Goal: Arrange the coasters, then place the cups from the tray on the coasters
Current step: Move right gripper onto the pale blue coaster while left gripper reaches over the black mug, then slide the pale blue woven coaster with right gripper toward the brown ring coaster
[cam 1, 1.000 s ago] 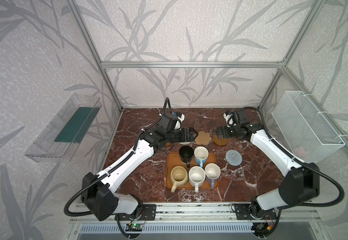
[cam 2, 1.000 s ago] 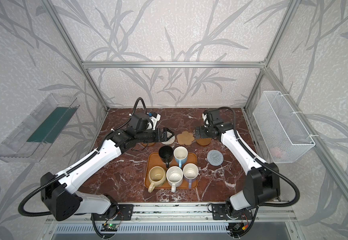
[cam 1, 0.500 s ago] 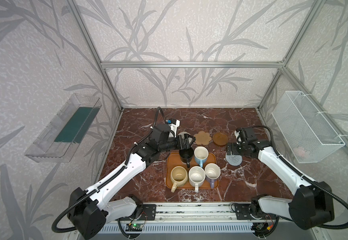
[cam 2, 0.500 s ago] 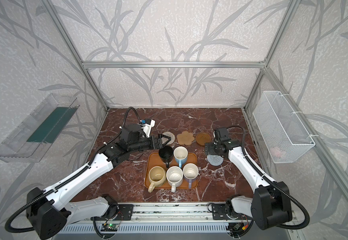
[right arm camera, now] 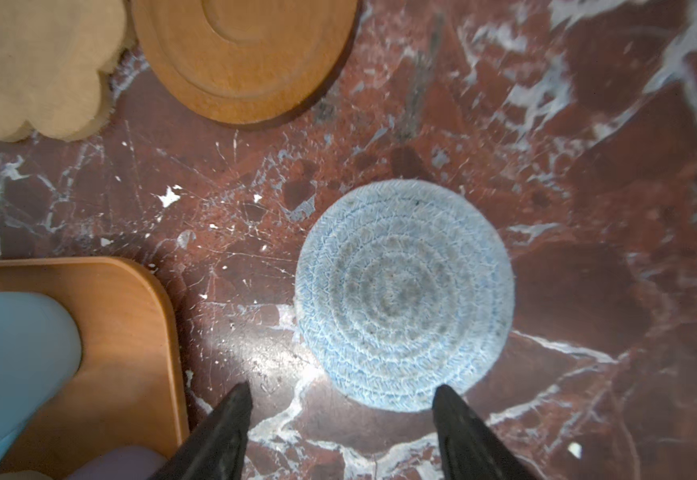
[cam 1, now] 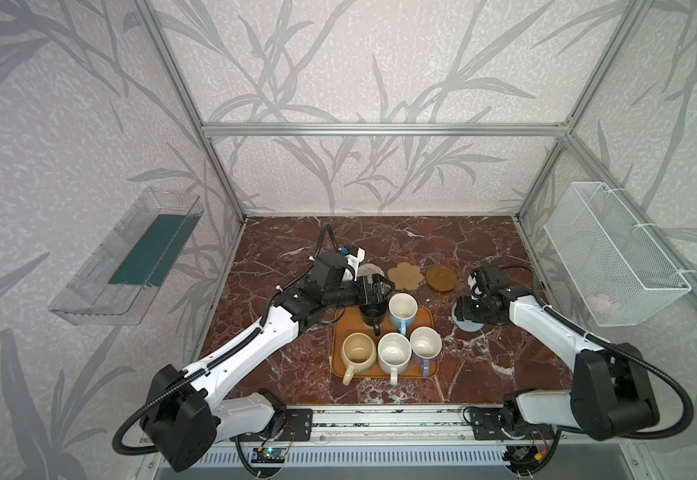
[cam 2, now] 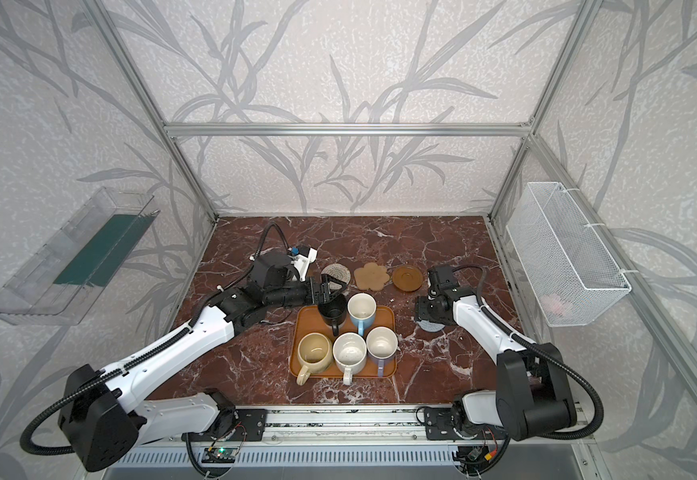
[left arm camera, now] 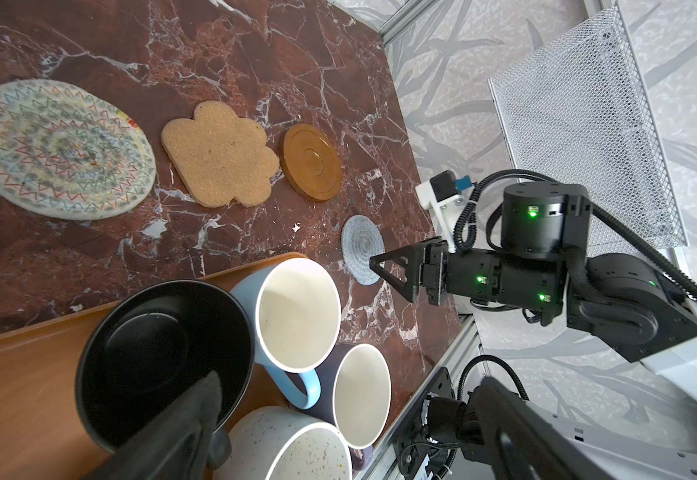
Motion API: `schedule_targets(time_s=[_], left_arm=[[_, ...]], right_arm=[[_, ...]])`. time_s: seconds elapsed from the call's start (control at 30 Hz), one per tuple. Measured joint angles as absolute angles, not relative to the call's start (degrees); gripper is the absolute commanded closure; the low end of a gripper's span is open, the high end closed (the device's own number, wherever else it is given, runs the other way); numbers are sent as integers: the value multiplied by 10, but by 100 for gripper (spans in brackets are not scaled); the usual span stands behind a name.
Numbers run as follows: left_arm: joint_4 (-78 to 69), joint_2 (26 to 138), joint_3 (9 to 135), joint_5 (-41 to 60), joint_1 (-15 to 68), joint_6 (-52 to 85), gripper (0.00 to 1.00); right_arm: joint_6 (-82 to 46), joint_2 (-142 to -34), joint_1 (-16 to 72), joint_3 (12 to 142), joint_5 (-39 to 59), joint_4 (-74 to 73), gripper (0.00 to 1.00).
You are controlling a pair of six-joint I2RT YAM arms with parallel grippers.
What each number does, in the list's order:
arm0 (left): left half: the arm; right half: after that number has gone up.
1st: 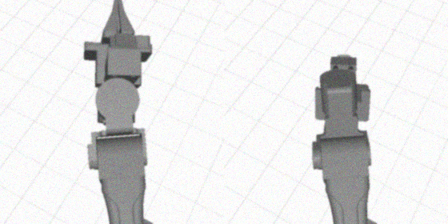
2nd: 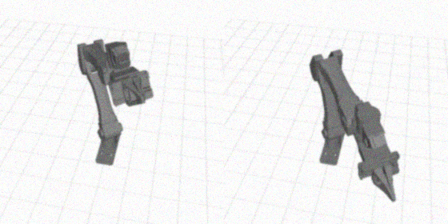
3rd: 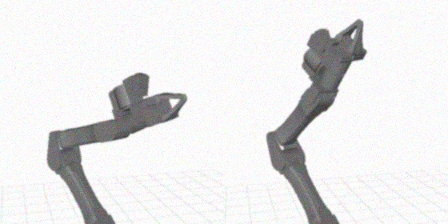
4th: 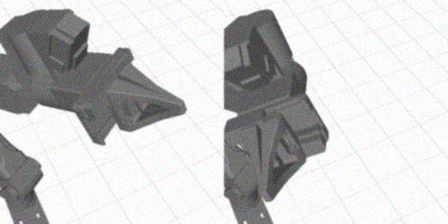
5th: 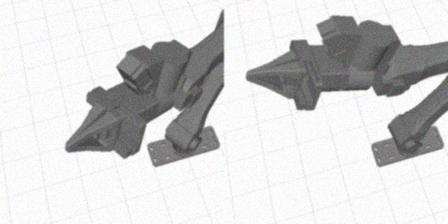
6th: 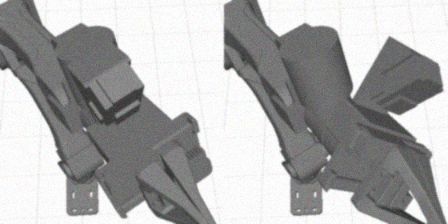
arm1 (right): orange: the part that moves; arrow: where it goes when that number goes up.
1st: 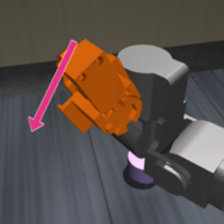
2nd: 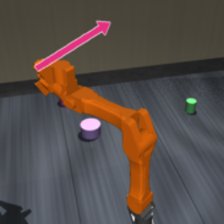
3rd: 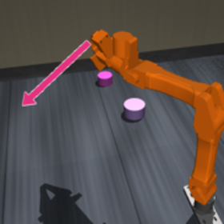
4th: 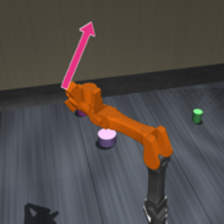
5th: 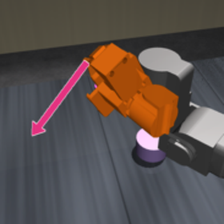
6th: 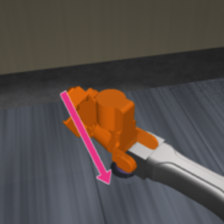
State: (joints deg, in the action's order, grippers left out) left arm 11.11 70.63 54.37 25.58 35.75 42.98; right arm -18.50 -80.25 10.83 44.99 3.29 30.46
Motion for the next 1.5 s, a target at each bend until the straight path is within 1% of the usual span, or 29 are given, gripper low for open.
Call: schedule_targets(time_s=[0.07, 0.2, 0.4, 0.57, 0.8, 1.03, 1.27, 1.5], left_arm=[[111, 710, 544, 256, 360, 431, 2], [111, 711, 544, 256, 362, 431, 2], [110, 714, 544, 256, 363, 431, 2], [110, 718, 544, 256, 363, 430, 2], [116, 718, 544, 254, 363, 420, 2], [138, 717, 546, 246, 363, 406, 2], [148, 717, 553, 233, 363, 401, 2], [147, 718, 553, 226, 363, 401, 2]], right_arm=[[-187, -828, 105, 450, 35, 300, 42], [-187, -871, 103, 459, 35, 300, 45], [-191, -904, 102, 490, 28, 303, 50], [-193, -927, 100, 514, -15, 319, 50], [-192, -987, 71, 580, -47, 337, 50], [-181, -1053, 39, 664, -55, 352, 50], [-160, -1108, 30, 739, -55, 381, 51], [-149, -1121, 30, 759, -55, 396, 51]])
